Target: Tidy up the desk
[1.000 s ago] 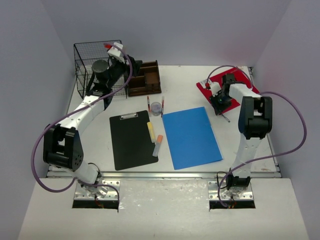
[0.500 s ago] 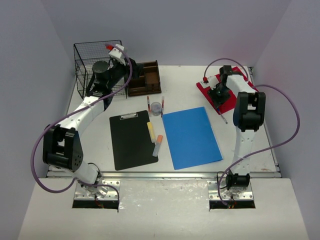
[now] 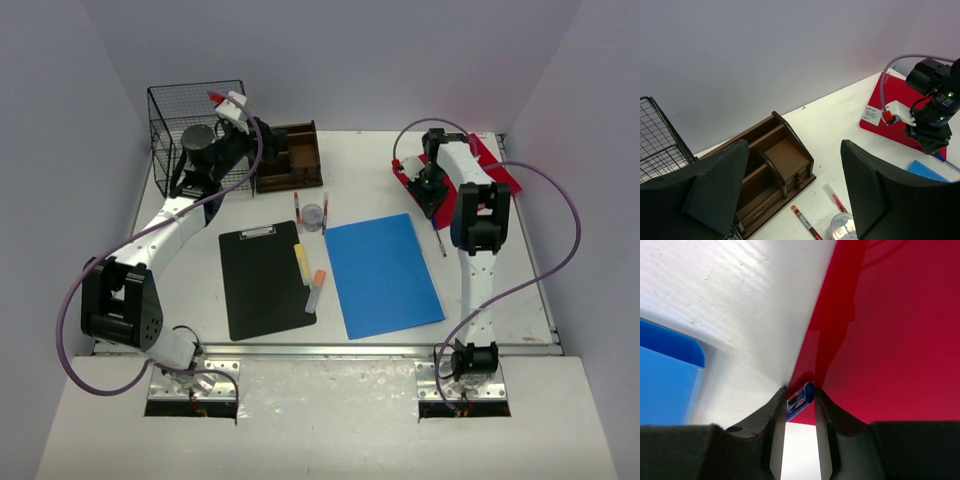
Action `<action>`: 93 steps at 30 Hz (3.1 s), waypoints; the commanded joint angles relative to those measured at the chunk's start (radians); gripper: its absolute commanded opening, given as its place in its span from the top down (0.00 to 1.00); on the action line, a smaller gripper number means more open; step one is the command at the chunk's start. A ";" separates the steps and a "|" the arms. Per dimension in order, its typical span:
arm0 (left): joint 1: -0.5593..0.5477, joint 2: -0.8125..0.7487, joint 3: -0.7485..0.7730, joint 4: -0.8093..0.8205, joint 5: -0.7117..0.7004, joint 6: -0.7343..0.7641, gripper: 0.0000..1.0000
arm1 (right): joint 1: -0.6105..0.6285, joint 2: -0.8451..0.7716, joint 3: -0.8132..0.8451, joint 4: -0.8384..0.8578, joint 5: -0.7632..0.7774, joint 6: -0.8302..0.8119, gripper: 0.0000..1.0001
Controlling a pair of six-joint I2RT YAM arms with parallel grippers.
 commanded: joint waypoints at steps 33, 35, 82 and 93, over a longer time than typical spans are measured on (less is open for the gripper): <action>0.140 -0.286 -0.018 -0.289 0.015 -0.328 0.00 | 0.265 -0.598 -0.274 1.145 -0.301 0.670 1.00; 0.177 -0.328 -0.054 -0.288 0.014 -0.330 0.00 | 0.341 -0.568 -0.292 1.289 -0.214 0.693 1.00; 0.294 -0.440 -0.261 -0.208 0.015 -0.368 0.00 | 0.580 -0.121 -0.236 1.860 0.028 0.564 0.53; 0.294 -0.463 -0.275 -0.189 0.017 -0.373 0.00 | 0.572 -0.556 -0.568 1.487 0.243 0.594 0.53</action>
